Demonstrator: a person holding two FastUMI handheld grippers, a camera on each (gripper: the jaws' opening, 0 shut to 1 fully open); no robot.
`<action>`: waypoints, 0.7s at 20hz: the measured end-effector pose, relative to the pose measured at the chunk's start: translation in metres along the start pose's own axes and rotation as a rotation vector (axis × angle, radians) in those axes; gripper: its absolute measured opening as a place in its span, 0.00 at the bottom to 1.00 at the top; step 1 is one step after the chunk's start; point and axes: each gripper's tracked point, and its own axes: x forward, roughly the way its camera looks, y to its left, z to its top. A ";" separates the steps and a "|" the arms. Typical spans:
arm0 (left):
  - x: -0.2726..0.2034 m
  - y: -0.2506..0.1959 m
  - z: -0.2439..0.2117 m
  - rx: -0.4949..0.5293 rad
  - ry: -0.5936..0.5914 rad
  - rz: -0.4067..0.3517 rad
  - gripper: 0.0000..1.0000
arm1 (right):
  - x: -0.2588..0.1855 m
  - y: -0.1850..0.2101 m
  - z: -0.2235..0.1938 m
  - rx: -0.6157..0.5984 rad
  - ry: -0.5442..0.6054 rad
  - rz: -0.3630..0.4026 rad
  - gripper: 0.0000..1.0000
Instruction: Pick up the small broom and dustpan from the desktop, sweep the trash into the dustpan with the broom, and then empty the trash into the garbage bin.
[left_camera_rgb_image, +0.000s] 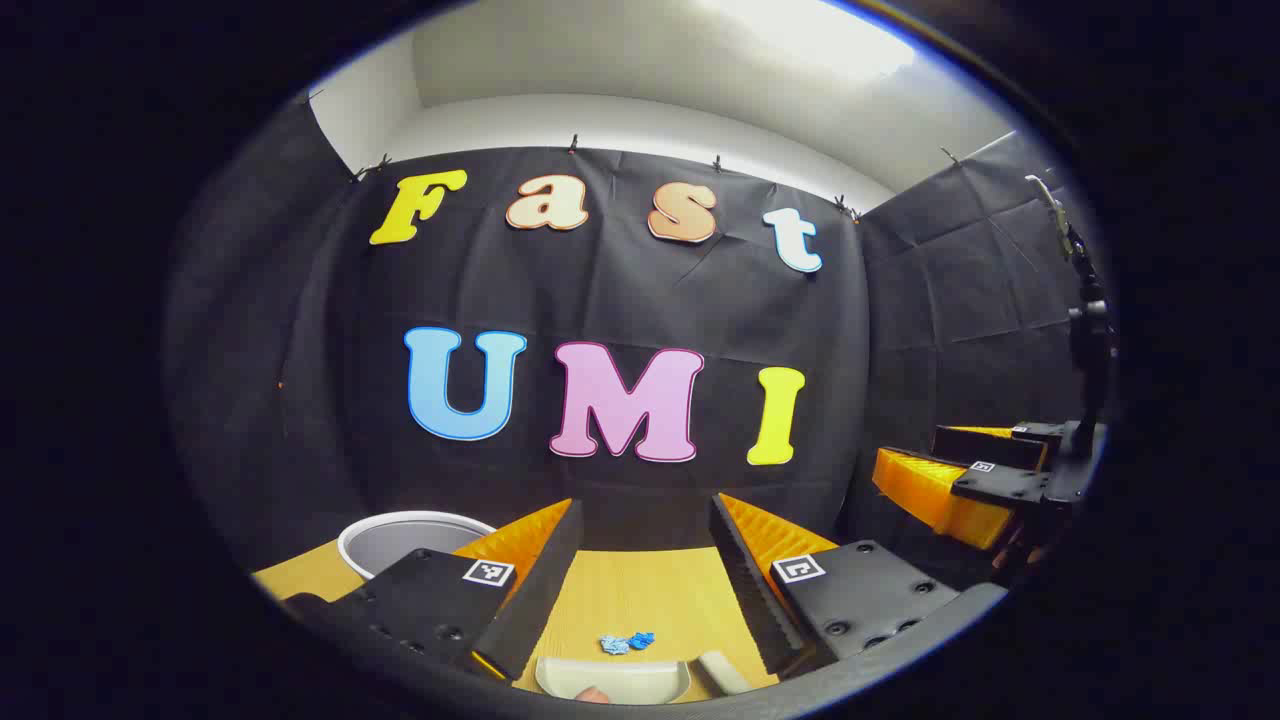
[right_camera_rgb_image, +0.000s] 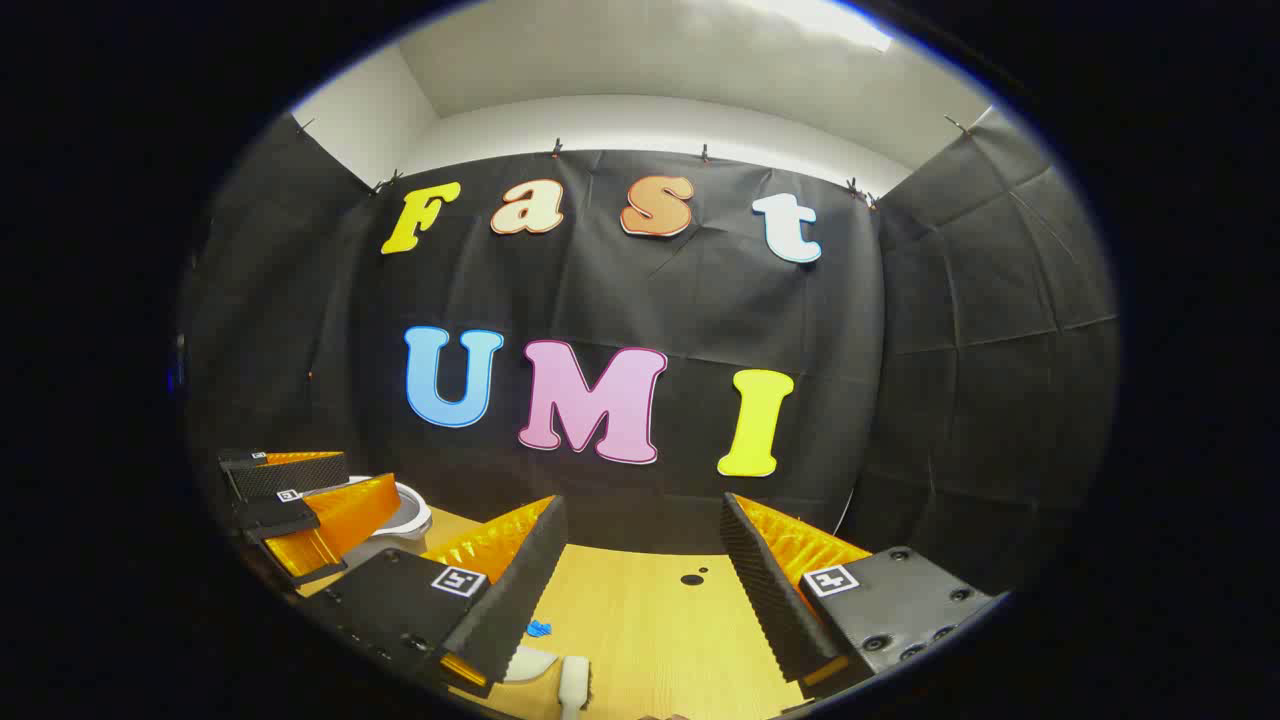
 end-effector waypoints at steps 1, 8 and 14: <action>-0.001 -0.001 -0.001 -0.009 0.003 -0.004 0.76 | 0.000 -0.001 -0.001 -0.004 0.001 -0.003 0.96; -0.005 -0.010 0.007 -0.003 -0.029 -0.067 0.76 | -0.011 -0.003 -0.002 0.020 0.009 -0.047 0.96; -0.011 -0.009 0.006 -0.008 -0.028 -0.080 0.76 | -0.025 -0.001 0.001 0.009 0.006 -0.055 0.96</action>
